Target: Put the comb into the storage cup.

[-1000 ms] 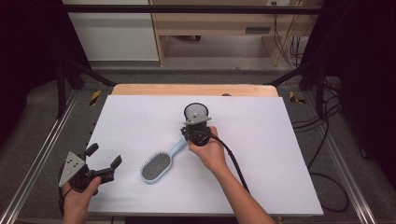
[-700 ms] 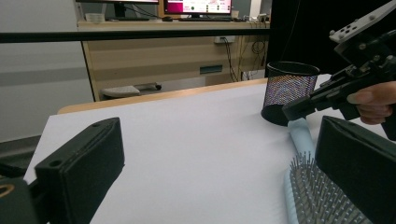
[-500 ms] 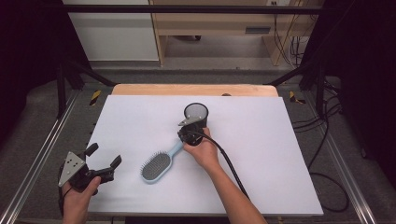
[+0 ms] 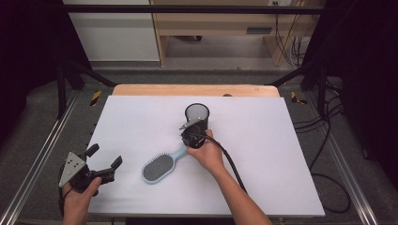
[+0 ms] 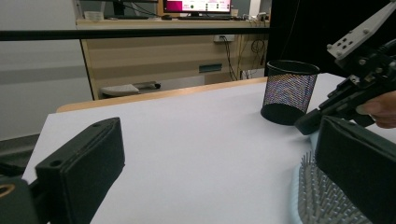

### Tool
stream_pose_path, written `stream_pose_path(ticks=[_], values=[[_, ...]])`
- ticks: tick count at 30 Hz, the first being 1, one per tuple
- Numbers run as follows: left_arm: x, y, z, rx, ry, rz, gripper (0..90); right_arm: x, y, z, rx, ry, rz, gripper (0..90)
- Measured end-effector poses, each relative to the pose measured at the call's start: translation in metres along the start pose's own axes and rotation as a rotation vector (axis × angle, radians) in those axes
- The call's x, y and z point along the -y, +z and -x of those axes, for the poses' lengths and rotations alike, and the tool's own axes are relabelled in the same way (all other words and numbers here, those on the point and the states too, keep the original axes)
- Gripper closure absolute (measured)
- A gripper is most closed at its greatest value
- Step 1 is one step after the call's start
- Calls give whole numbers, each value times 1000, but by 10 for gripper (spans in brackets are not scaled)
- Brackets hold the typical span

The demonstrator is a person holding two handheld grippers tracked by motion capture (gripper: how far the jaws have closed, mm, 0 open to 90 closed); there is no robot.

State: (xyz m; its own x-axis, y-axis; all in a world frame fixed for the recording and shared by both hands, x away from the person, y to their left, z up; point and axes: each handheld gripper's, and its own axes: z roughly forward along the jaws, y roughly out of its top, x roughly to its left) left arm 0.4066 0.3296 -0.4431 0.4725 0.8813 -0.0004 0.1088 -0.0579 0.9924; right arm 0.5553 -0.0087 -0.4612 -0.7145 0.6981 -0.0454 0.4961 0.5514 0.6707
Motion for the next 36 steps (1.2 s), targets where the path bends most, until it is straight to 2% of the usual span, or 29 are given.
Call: stream_pose_path(ticks=[5, 9, 15, 18, 23, 25, 36], values=[[0, -1, -2, -13, -8, 2, 17, 13, -12, -1, -17, 25, -2, 900], [0, -2, -4, -20, -10, 1, 18, 25, -23, -4, -40, 17, -32, 900], [0, -2, -4, -18, -8, -3, 18, 39, -38, -10, -51, 24, -18, 900], [1, -1, -3, -18, -7, -5, 18, 46, -44, -11, -51, 35, -31, 900], [1, -2, -3, -21, -7, -6, 18, 55, -53, -16, -69, 27, -44, 900], [1, -2, -4, -24, -3, -14, 18, 62, -60, -21, -79, 8, -48, 900], [2, -2, -5, -34, -7, -17, 23, 85, -73, -37, -113, 13, -29, 900]])
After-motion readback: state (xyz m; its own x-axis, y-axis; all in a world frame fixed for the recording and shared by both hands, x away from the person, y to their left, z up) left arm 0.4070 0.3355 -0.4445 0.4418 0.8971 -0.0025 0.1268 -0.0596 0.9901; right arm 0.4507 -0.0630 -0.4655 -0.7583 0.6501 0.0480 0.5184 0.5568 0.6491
